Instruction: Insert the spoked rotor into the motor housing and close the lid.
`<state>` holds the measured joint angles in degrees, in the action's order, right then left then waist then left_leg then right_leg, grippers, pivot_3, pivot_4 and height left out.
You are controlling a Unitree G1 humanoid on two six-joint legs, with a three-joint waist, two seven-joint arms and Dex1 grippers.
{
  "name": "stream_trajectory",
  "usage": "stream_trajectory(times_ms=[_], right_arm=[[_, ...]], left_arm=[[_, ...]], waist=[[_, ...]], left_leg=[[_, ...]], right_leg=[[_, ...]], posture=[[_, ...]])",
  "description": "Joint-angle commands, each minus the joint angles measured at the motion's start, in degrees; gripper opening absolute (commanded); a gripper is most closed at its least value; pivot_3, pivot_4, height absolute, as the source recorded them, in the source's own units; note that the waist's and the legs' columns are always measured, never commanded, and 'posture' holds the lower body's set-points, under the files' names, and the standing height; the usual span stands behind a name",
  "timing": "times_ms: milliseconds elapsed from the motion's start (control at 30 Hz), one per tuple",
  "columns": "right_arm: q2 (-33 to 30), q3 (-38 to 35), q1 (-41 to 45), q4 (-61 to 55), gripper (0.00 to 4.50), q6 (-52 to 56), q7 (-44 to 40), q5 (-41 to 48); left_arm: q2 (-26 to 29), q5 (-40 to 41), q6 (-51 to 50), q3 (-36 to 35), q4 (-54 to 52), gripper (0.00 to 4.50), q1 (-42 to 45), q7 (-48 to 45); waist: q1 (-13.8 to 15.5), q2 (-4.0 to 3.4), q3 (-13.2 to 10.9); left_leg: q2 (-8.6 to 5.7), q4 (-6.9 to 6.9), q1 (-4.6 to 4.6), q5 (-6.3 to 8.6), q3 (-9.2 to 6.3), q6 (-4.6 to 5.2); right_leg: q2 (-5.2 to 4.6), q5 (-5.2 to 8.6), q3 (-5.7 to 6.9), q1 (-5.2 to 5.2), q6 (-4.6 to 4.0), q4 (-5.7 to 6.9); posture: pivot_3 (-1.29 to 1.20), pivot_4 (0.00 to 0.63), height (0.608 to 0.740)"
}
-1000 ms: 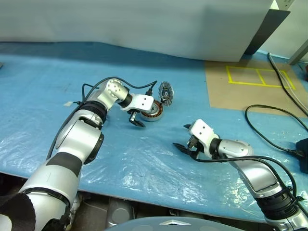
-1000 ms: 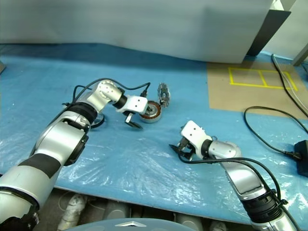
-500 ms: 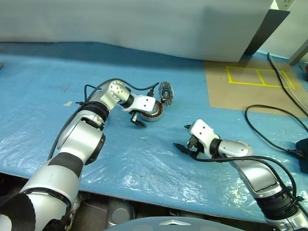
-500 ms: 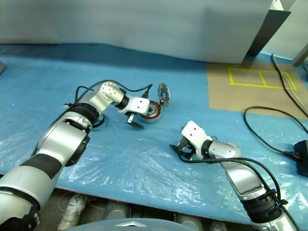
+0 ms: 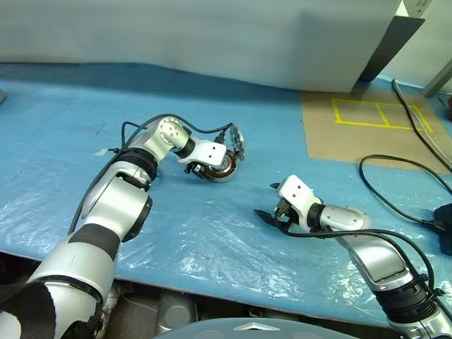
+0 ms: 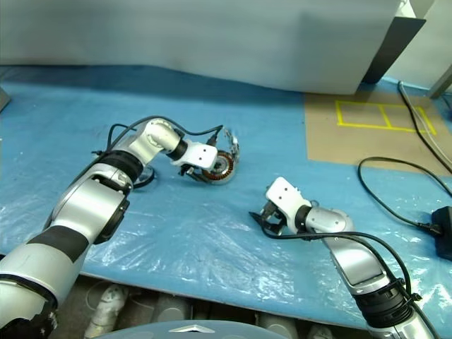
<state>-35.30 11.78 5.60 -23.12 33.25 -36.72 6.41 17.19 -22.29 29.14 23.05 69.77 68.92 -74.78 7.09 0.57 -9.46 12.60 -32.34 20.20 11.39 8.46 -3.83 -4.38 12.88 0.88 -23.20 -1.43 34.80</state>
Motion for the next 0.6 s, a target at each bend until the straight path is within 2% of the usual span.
stream_trajectory(times_ms=[33,133,233,367,500,600], right_arm=[[0.75,-3.05,-0.03,-3.17,4.5,1.24,0.13,2.29],[0.34,-3.41,-0.26,-2.88,4.5,1.06,-0.1,2.2],[0.37,-3.28,-0.53,-2.55,4.5,0.76,-0.11,2.03],[0.64,-2.84,-0.9,-2.52,4.5,0.82,-0.06,2.04],[0.23,-2.11,-2.22,-2.58,4.5,0.41,-0.9,1.99],[0.09,-1.79,-2.68,-2.22,4.5,-0.19,-1.43,1.68]], left_arm=[[-1.66,3.85,-6.47,-2.15,-2.76,2.14,-2.2,-3.33],[-3.1,8.12,-18.15,-4.04,-12.41,2.14,-6.13,-6.59],[-2.48,10.81,-32.27,-3.58,-29.54,2.14,-13.35,-9.34],[-0.33,9.76,-48.19,-1.6,-47.7,2.14,-20.24,-7.74],[0.34,7.91,-62.18,-0.49,-54.64,2.14,-20.29,-2.83],[0.17,10.13,-72.37,0.22,-58.3,2.14,-19.36,-2.89]], waist=[[0.0,0.0,0.0],[0.16,-0.01,0.0],[0.12,-0.01,0.0],[-0.08,-0.03,0.0],[-0.3,-0.14,-0.05],[-0.97,-0.24,-0.1]], left_leg=[[0.0,0.01,-0.04,0.0,0.02,0.0],[-0.02,0.05,-0.06,0.0,0.05,0.0],[-0.05,0.13,-0.01,0.0,0.05,0.0],[0.04,0.23,-0.01,0.0,0.06,0.01],[0.13,0.26,-0.01,0.0,0.07,0.01],[0.11,0.2,-0.03,0.0,0.11,0.01]], right_leg=[[0.0,0.02,-0.04,0.0,-0.04,0.01],[0.0,0.03,-0.07,0.0,-0.05,0.01],[-0.04,0.06,-0.05,0.0,-0.1,-0.01],[-0.01,0.12,0.05,-0.02,-0.21,-0.01],[0.04,0.18,0.12,-0.04,-0.31,-0.03],[0.03,0.19,0.09,-0.04,-0.32,-0.08]], posture=[[0.0,0.15,0.74],[0.0,0.15,0.74],[0.0,0.15,0.74],[0.0,0.15,0.74],[0.0,0.15,0.74],[0.0,0.15,0.74]])
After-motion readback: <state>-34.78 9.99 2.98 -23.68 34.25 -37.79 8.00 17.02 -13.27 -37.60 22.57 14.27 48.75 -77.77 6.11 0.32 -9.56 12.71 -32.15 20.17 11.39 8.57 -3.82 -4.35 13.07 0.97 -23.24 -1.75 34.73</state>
